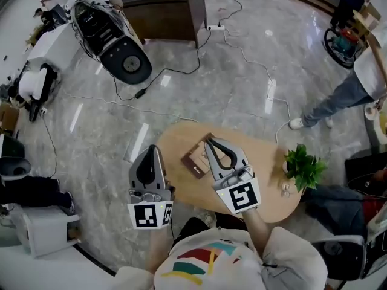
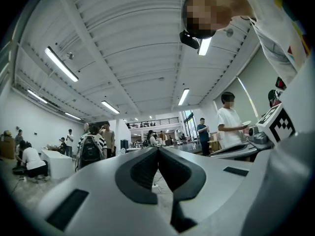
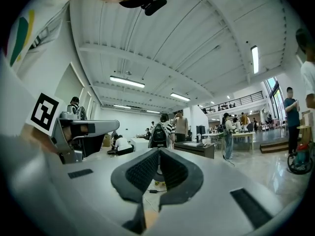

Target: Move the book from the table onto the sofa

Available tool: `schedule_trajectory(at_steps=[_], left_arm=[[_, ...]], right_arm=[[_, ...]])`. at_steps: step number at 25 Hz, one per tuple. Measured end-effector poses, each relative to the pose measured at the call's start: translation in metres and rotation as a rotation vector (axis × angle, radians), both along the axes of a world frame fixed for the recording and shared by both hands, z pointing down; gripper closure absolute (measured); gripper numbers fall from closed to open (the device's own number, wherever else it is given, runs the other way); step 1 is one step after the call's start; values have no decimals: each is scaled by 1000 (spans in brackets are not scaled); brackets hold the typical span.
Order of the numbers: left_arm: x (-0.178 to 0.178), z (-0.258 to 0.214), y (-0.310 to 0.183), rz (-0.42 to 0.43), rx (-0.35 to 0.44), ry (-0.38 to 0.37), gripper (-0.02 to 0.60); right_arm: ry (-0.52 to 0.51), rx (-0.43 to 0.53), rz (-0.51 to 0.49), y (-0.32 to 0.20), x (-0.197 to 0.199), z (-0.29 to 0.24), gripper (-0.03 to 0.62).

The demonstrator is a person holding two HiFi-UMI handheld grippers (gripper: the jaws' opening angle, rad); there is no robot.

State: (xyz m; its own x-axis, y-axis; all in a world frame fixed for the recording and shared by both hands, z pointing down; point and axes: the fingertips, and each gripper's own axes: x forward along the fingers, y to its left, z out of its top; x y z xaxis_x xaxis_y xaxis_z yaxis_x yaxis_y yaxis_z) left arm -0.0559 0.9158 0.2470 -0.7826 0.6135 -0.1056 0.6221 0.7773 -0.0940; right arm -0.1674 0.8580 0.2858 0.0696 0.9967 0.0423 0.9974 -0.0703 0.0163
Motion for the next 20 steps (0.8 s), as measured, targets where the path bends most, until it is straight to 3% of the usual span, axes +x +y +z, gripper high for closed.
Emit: schedule_trajectory(at_steps=[4,8,14,20], left_arm=[[-46,25,22,64,11,26,574],[-70,76,40,132,58,63,574],[-92,216,82,186,214,93,574],[-115,342,95,222,303,131,574]], right_arm=[[34,90,39,24,-36,42,579],[22,170,108,42,-60,89,580],[60,285,281,66,-90,210,580],[146,406,280,84,-83,347,582]])
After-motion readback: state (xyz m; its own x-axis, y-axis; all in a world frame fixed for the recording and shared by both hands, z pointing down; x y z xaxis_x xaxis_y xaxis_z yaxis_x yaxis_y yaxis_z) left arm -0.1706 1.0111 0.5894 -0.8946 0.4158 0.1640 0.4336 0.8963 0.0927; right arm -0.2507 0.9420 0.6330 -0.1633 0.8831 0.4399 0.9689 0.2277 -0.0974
